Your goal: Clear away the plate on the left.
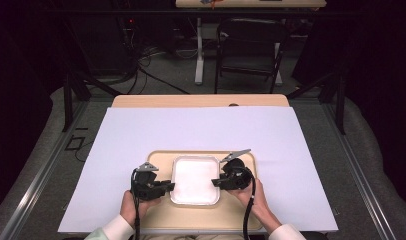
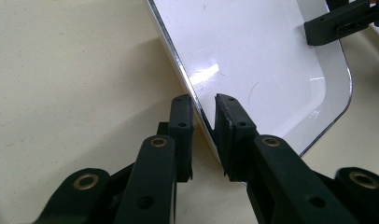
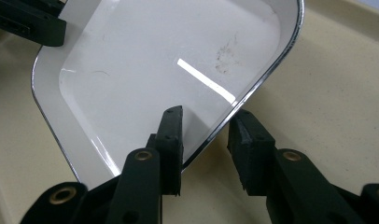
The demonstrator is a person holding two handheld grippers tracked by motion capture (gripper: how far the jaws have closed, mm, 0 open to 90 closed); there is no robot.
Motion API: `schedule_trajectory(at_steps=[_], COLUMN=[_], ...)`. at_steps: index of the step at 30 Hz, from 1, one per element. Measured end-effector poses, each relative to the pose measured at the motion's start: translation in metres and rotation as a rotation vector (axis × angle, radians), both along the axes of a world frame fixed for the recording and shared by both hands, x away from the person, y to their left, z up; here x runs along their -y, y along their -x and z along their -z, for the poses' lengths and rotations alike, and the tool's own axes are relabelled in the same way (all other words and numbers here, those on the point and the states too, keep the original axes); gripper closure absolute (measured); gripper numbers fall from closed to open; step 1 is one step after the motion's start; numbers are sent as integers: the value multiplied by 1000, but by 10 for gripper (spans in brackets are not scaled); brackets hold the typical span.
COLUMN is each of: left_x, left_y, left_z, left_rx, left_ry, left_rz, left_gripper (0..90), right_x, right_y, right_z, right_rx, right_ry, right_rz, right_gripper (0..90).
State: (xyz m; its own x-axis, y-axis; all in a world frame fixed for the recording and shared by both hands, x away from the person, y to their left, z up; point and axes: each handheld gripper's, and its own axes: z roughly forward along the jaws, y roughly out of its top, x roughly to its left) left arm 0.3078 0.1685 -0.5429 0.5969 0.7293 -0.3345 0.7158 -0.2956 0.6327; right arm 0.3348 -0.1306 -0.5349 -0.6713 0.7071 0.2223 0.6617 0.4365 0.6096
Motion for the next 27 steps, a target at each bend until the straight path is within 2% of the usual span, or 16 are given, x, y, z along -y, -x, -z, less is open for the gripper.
schedule_trajectory(at_steps=[6,8,14,17,24,27], left_x=[0,1,2,2,1,1], left_y=[0,0,0,0,1,1], left_z=[1,2,2,2,2,2], left_rx=[-6,-6,-9,-9,-11,-30], left_ry=[0,-1,1,2,-1,14], left_rz=[-1,-6,-1,-6,-4,0], left_gripper=[764,764,762,764,764,761], right_x=[-1,-4,-4,-6,-8,-8], right_y=[0,1,1,1,3,3], right_z=[0,0,0,-1,-1,-1], right_rx=[6,20,21,39,49,47], right_ry=[7,32,35,51,67,73], right_rz=[0,-6,-1,-8,-15,-15], right_gripper=[638,612,610,591,575,565])
